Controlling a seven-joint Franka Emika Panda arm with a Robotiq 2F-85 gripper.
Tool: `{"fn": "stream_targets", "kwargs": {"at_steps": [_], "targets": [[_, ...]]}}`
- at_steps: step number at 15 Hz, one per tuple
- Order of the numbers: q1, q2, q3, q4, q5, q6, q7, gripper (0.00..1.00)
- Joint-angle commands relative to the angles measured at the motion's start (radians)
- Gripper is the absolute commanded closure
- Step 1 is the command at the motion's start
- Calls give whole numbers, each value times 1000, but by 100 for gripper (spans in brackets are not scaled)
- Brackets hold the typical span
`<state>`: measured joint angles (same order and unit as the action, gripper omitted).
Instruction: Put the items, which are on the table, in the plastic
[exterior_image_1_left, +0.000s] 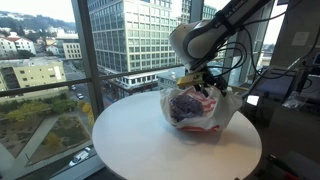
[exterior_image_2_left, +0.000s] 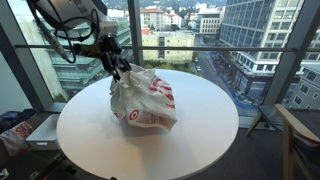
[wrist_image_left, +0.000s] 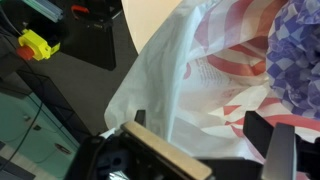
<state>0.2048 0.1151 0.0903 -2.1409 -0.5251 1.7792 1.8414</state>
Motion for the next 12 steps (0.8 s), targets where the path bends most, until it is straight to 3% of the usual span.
{"fn": "stream_targets", "kwargs": {"at_steps": [1,8,9,12], "targets": [[-13,-191,25,-176,-62,128,-86,0],[-31,-460,40,-467,-147,387,-250,0],[-40,-344,58,-360,-108,308,-201,0],[-48,-422,63,-442,-113,360,-236,0]]}}
